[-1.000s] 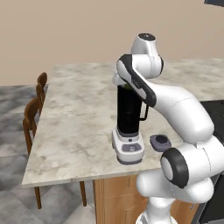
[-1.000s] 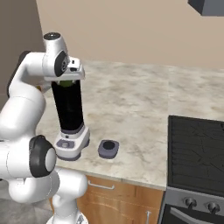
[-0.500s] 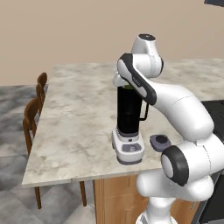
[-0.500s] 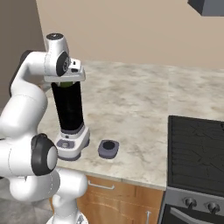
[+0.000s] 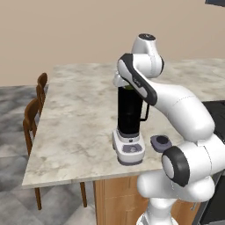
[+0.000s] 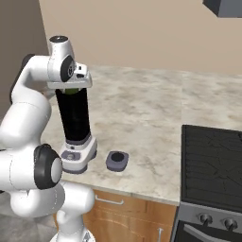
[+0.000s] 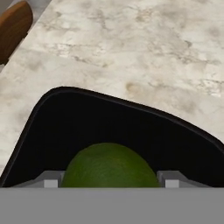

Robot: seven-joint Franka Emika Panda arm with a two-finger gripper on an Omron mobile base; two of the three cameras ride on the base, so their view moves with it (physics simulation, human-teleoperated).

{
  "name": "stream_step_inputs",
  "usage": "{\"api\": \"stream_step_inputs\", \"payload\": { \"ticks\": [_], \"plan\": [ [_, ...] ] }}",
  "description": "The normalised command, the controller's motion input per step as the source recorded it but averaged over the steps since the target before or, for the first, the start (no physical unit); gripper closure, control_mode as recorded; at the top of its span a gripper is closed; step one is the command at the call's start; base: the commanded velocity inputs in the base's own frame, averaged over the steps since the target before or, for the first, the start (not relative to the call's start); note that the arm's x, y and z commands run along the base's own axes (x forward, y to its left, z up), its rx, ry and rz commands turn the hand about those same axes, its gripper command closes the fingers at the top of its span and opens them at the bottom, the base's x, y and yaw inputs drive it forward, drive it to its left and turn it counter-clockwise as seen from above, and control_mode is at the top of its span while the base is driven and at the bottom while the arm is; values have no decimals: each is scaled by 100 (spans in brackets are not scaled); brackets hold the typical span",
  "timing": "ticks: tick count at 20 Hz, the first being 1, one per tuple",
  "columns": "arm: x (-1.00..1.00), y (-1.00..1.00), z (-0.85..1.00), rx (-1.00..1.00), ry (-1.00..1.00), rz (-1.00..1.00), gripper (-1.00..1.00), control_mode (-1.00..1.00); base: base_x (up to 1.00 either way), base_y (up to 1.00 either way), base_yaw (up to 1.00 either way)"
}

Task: Grab the lemon and lime from the fridge, place them in the blender, close the lid, and turn on the blender to create a marinade.

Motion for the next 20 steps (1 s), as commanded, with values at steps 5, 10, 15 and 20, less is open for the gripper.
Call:
{"api": "stream_step_inputs", "payload": {
  "ticks": [5, 10, 15, 20],
  "plan": [
    [-20, 0, 42, 0, 0, -10, -100, -100, 0, 0, 0],
    [-7, 0, 42, 0, -4, -9, -100, -100, 0, 0, 0],
    [-46, 0, 25, 0, -10, -7, -100, -100, 0, 0, 0],
    [-100, -7, 4, 4, -27, -7, -100, -100, 0, 0, 0]
  ]
}}
